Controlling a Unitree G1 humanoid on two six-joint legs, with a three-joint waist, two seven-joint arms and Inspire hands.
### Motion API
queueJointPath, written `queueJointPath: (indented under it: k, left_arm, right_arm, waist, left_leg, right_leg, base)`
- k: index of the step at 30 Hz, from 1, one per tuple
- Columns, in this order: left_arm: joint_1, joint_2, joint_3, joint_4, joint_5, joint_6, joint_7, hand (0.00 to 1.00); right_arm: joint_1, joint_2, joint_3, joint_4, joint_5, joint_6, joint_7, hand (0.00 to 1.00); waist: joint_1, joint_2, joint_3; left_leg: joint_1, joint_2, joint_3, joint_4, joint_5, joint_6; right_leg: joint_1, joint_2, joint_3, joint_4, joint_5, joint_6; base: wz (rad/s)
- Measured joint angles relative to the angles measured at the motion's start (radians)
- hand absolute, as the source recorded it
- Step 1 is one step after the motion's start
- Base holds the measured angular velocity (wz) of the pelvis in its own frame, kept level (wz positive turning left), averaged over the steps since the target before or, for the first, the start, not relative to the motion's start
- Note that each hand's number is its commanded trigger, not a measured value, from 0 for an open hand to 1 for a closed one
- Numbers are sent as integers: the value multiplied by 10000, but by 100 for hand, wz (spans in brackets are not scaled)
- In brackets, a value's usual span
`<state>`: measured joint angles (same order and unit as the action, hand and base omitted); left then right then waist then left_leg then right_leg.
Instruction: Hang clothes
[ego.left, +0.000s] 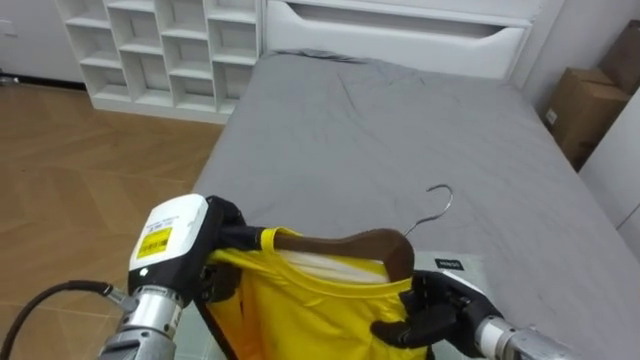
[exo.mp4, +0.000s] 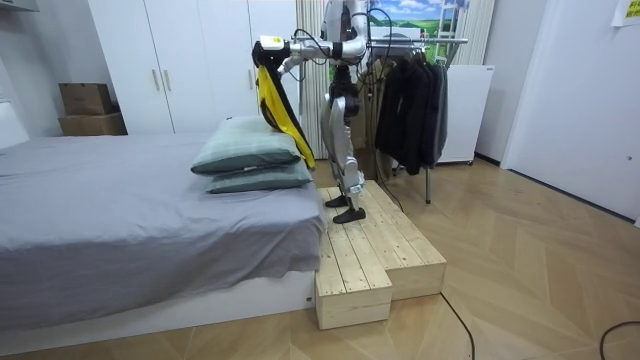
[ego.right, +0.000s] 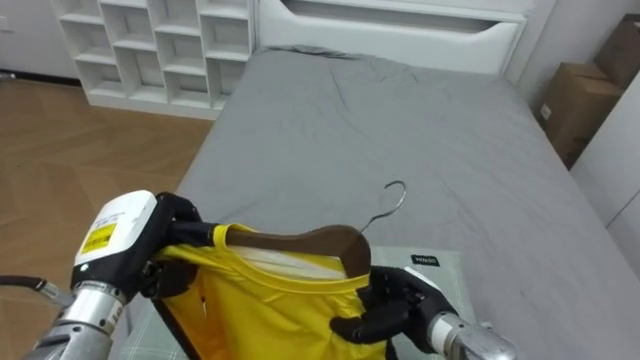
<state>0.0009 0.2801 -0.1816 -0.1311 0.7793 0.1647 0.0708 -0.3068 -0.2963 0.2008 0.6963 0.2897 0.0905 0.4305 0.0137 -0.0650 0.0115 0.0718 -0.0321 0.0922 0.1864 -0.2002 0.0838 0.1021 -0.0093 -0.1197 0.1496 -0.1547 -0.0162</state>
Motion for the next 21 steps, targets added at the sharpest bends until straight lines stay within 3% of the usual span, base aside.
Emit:
queueJointPath:
  k: [3, 6, 8, 21]
  left_arm:
    - [-22, -64, -2, -3, -10, -1, -21, 100]
    - [-67, -149, -2, -3, -10, -1, -30, 100]
    - [-78, -184, -7, -4, -10, -3, -46, 100]
    - [-87, -242, -247, -174, -13, -113, -82, 100]
  right_arm:
    - [0, 0, 65, 0, -80, 1, 79, 71]
    - [0, 0, 74, 0, -150, 1, 101, 79]
    - [0, 1, 74, 0, -203, 1, 103, 100]
    - [0, 9, 84, 0, -207, 1, 310, 100]
  waist:
    - [2, 3, 1]
    - [6, 3, 1]
    - [7, 3, 1]
    - [176, 60, -2]
  left_leg:
    - [-3, 0, -8, -1, 0, 0]
    - [-14, -3, -52, -5, -1, 0]
    - [-31, -8, -104, -4, -1, 0]
    - [-33, -12, -123, 32, -1, -1]
  right_leg:
    - [0, -2, -50, 8, 0, 0]
    - [0, -4, -92, 13, 1, -1]
    - [0, -7, -143, 16, 1, -1]
    - [8, -14, -168, 17, 1, -2]
  base:
    - [1]
    - [4]
    - [7]
    - [0]
